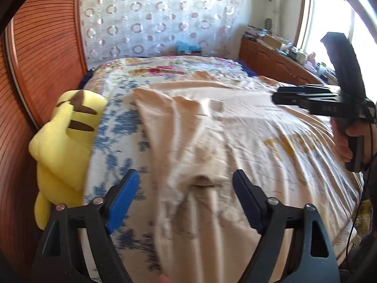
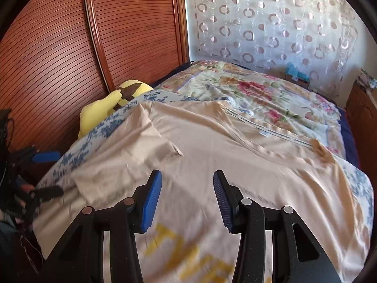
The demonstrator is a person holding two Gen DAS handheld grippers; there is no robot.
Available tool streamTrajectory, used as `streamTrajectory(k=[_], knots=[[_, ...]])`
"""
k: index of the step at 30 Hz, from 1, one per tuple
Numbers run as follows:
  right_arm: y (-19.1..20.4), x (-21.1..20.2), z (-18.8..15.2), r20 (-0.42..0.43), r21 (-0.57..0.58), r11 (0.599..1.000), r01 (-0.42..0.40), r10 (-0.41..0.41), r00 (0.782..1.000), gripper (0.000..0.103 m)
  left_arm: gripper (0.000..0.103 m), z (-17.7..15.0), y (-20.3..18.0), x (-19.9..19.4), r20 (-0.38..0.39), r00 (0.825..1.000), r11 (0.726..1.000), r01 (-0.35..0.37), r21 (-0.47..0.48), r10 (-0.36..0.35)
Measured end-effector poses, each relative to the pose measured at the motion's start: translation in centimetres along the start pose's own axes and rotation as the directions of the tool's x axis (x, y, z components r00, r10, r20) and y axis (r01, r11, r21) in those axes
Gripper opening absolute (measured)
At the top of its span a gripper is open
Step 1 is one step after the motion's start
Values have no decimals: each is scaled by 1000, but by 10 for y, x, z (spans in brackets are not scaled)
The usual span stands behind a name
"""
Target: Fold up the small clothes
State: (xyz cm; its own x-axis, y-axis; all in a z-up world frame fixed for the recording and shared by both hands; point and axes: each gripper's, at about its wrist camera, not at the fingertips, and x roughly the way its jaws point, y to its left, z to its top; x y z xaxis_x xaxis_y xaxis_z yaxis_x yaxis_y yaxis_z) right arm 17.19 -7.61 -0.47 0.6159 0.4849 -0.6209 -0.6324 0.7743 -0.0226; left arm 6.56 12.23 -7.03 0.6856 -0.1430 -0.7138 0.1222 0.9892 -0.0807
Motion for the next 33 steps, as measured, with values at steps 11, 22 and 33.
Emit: streamTrajectory(k=[11,22,33], knots=[[-19,-77,-94,-11,116,991,70,-69,998,47,47,4,-44,3,16,989,988,150,42,-150],[-32,-102,-127,-27,191,973,131,-128,991,56,36,-4,-40,39,-76,995,997,61,37,-58],[-26,-90,-124,-68,177,969,171,-162,985,56,9,1,-24,47,-74,997,999,-26,36,28]])
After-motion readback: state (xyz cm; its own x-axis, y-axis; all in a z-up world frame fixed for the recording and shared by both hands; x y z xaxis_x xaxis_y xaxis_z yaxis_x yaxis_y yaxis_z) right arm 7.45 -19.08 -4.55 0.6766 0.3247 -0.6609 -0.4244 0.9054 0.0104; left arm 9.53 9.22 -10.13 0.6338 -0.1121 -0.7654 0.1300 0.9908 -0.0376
